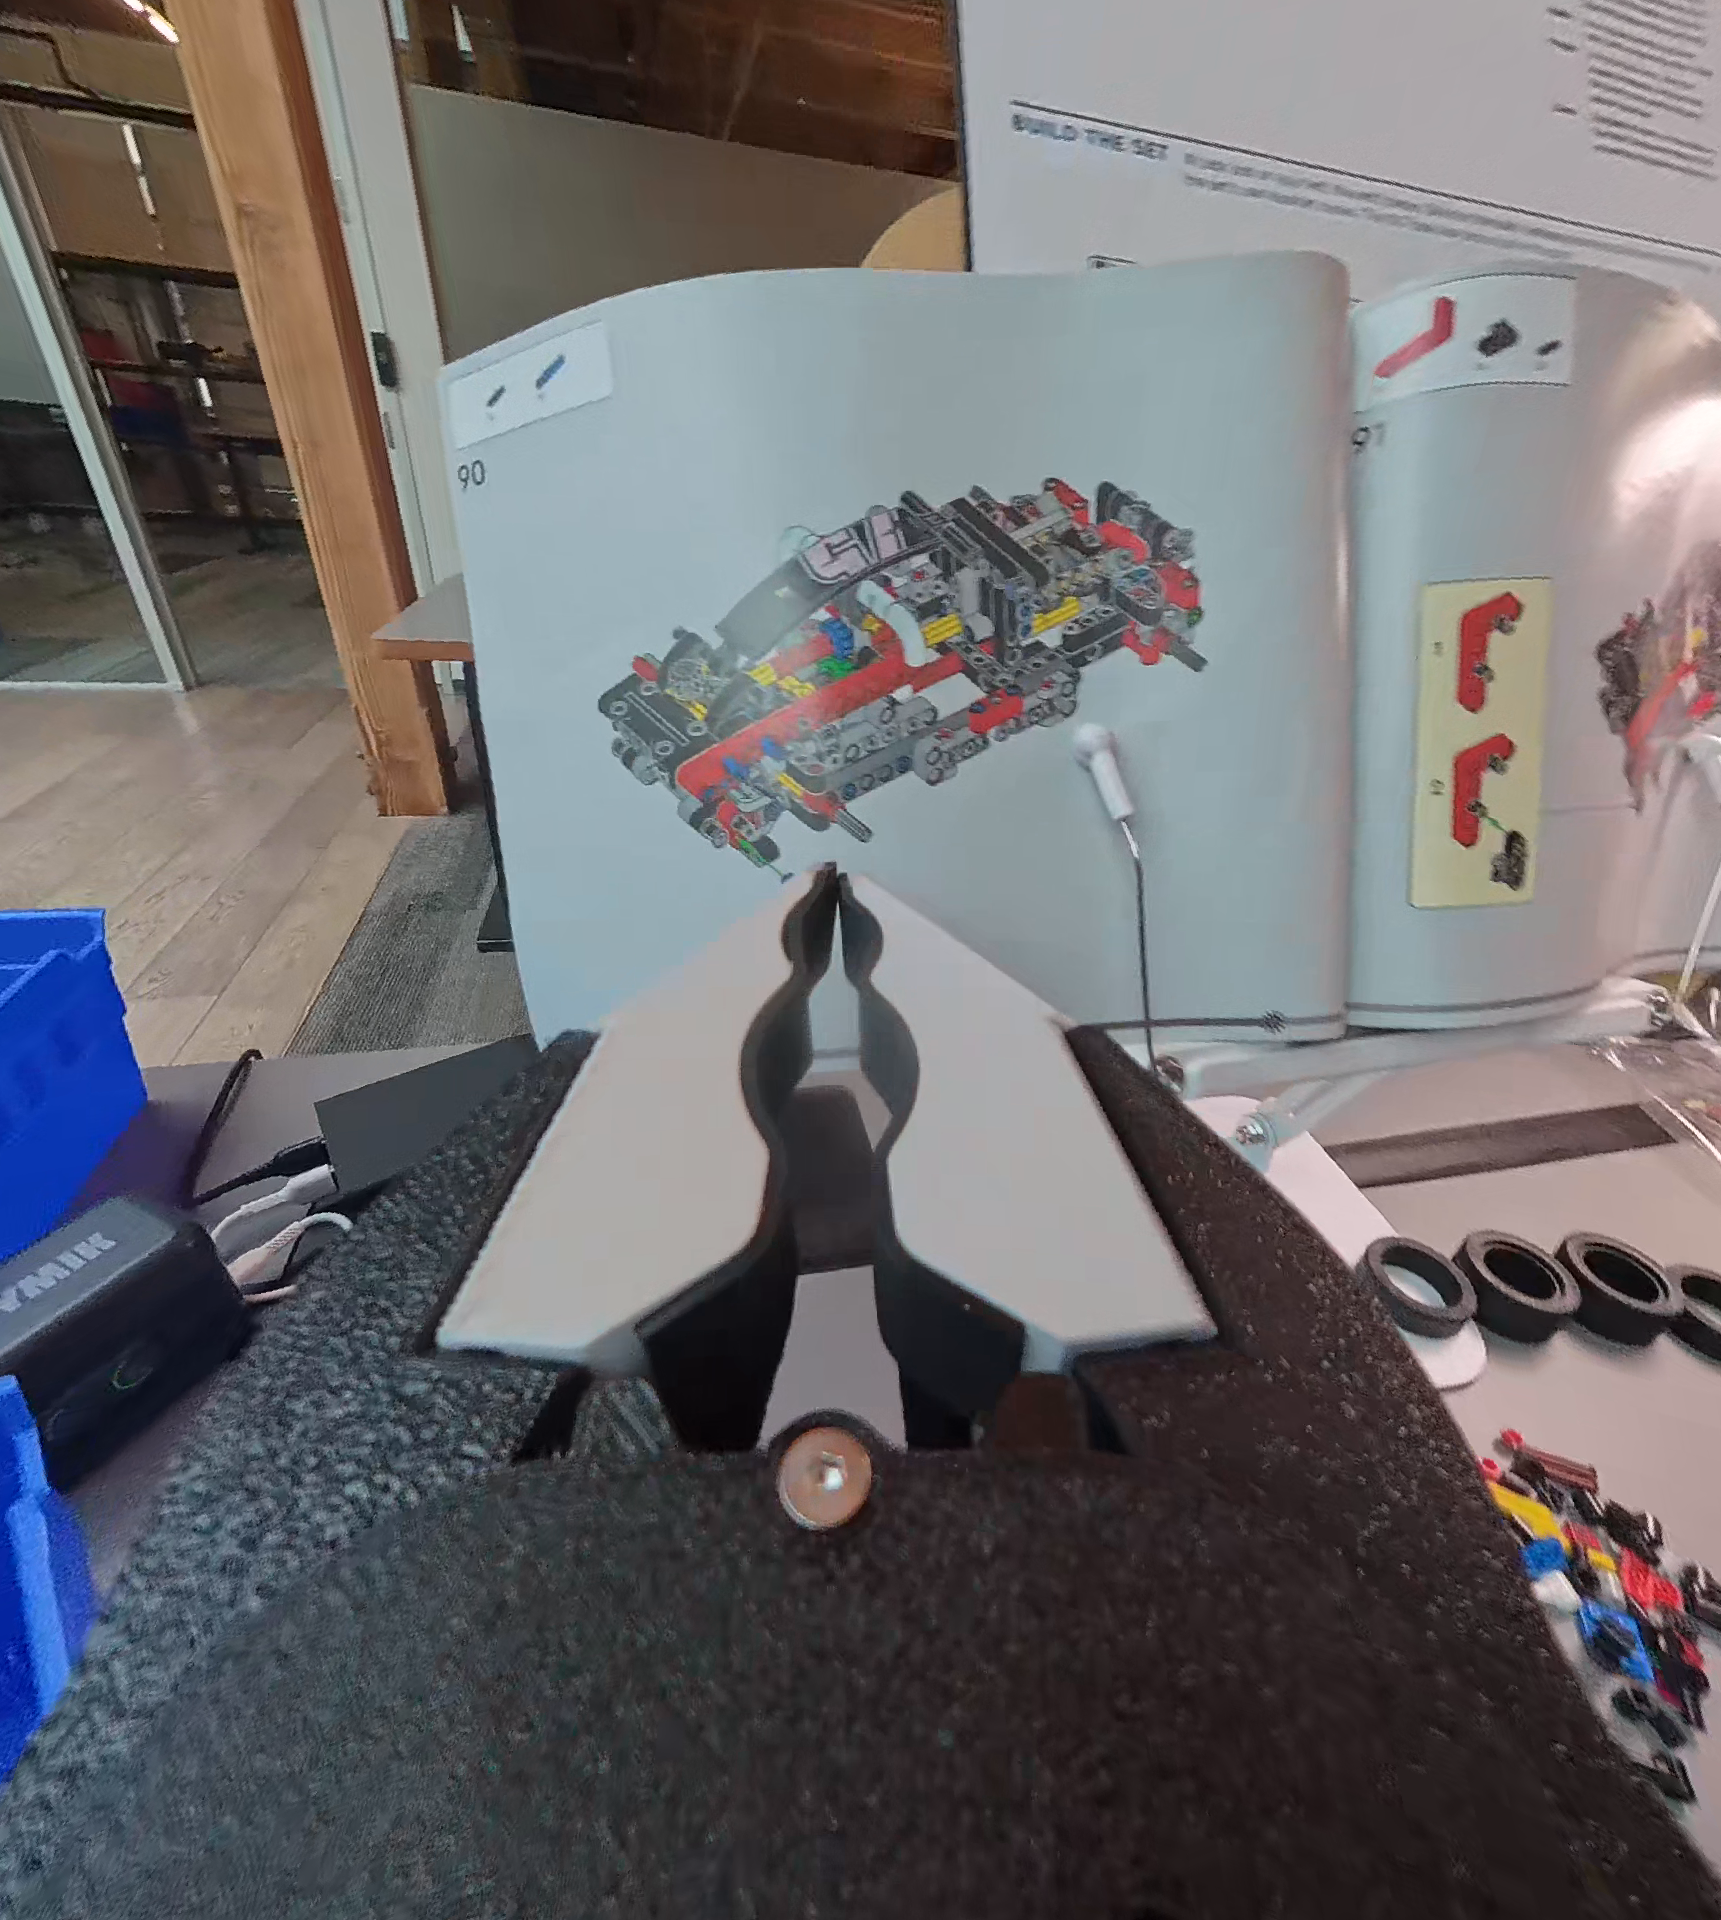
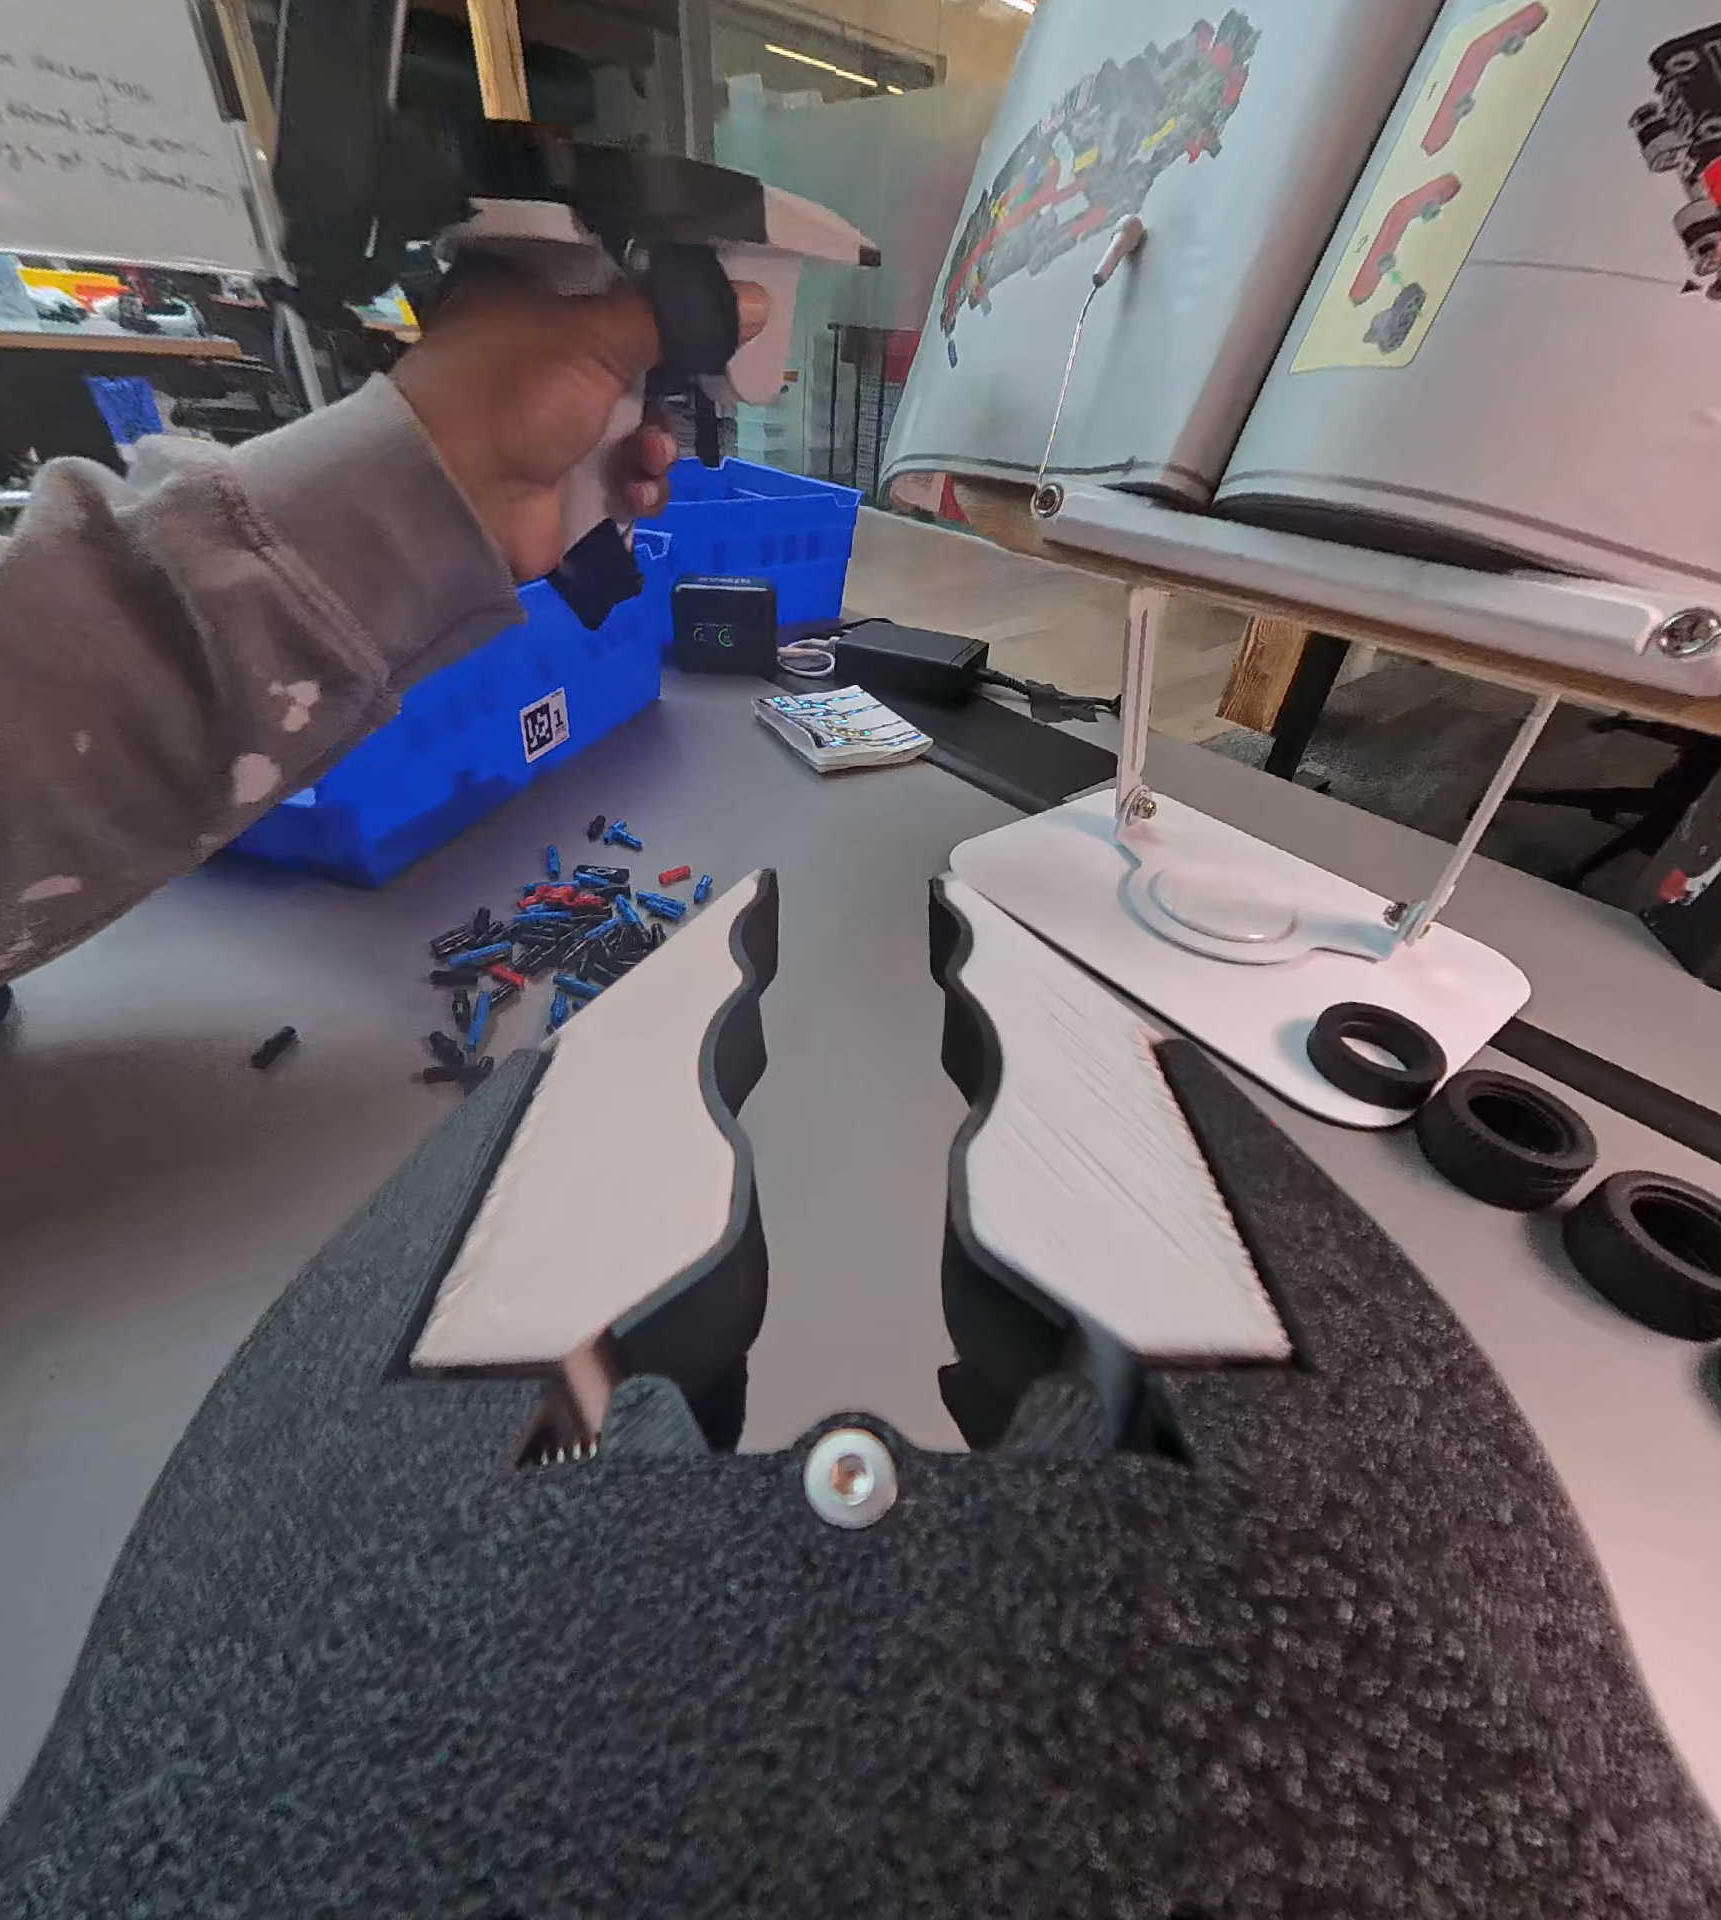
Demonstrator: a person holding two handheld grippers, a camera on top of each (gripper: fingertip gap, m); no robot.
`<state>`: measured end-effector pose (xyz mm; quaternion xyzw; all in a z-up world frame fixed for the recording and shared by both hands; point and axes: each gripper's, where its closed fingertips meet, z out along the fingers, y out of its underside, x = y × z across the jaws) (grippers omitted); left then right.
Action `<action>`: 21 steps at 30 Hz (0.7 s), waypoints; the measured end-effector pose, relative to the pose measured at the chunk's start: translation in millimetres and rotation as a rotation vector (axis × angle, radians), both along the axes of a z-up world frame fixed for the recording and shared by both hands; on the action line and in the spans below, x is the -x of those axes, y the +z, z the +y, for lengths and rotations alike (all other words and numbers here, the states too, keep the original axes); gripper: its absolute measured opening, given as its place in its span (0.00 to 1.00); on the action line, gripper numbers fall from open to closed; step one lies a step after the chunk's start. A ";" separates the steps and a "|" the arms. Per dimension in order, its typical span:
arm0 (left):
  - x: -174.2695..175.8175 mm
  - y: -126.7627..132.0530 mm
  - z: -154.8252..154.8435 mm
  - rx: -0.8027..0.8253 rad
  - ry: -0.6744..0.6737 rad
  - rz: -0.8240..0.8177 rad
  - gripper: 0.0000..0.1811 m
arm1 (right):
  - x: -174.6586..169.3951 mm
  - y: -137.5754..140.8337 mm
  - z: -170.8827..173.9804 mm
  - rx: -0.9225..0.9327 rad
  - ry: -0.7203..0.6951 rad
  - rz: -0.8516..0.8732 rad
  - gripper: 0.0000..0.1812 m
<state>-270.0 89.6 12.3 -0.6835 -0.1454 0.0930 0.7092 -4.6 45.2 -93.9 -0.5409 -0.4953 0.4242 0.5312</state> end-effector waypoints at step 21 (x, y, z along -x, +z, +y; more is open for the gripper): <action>-203.9 -60.5 -3.4 0.170 -0.642 0.198 0.13 | -169.3 67.4 25.1 -0.164 -0.237 -0.011 0.00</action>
